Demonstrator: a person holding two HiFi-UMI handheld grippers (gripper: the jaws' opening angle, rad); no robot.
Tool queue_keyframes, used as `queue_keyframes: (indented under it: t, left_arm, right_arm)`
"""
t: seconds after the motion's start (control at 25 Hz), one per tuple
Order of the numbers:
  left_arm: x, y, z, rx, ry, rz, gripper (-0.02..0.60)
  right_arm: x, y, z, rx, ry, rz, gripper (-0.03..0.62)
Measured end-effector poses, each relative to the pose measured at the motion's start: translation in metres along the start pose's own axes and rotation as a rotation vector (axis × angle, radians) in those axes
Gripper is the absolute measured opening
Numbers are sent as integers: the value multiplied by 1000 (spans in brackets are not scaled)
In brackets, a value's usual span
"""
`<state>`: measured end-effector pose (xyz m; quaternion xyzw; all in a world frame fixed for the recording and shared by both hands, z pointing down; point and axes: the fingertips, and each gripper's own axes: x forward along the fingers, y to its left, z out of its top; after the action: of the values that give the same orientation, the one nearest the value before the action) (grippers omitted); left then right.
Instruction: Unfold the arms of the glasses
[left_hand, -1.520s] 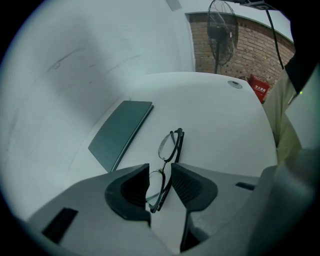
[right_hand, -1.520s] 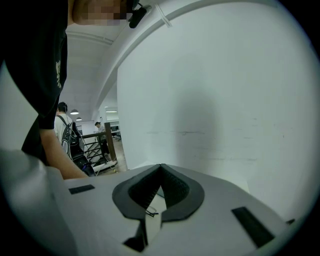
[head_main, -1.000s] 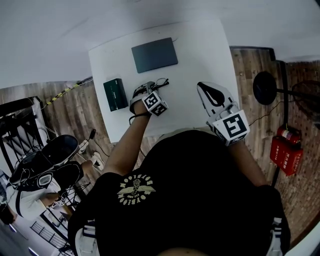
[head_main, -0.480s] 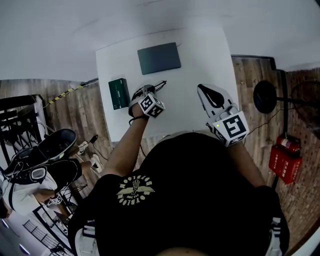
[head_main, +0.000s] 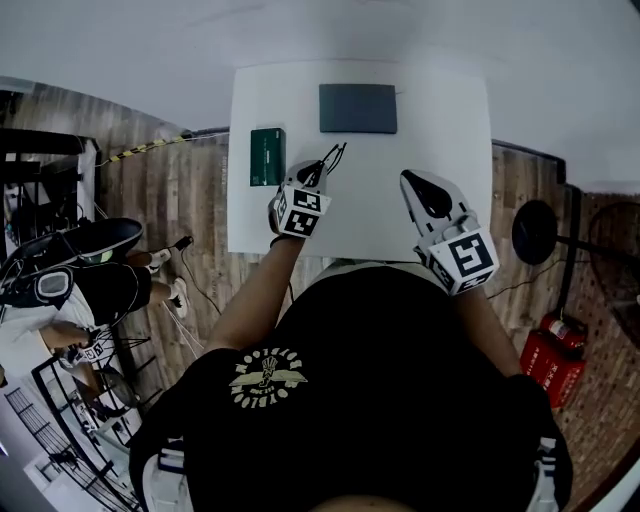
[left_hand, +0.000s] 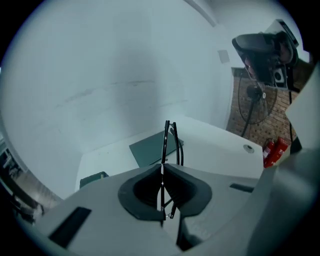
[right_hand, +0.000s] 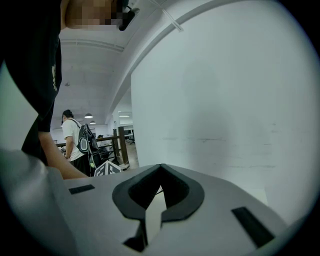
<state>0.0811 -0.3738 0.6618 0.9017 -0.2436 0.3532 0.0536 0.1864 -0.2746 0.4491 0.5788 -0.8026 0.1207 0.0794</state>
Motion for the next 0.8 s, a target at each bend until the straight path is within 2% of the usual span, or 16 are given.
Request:
queue_keyframes:
  t: [0.2,0.36,0.64,0.8]
  left_arm:
    - [-42,17,17,-167,-92,18,20]
    - [-74,26,28,-264,-194,6,20]
    - [-135,41,54,-386,-375,-13,20]
    - [-163,45,75,-409,-456,-31,20]
  right_arm:
    - [11,20,8,-15,-15,48,-2]
    - [19,38,14,-24,-28,82,-2]
    - [29,70,23,-48,-31,128,-2]
    - [29,78,28,-51,-36,123,-2]
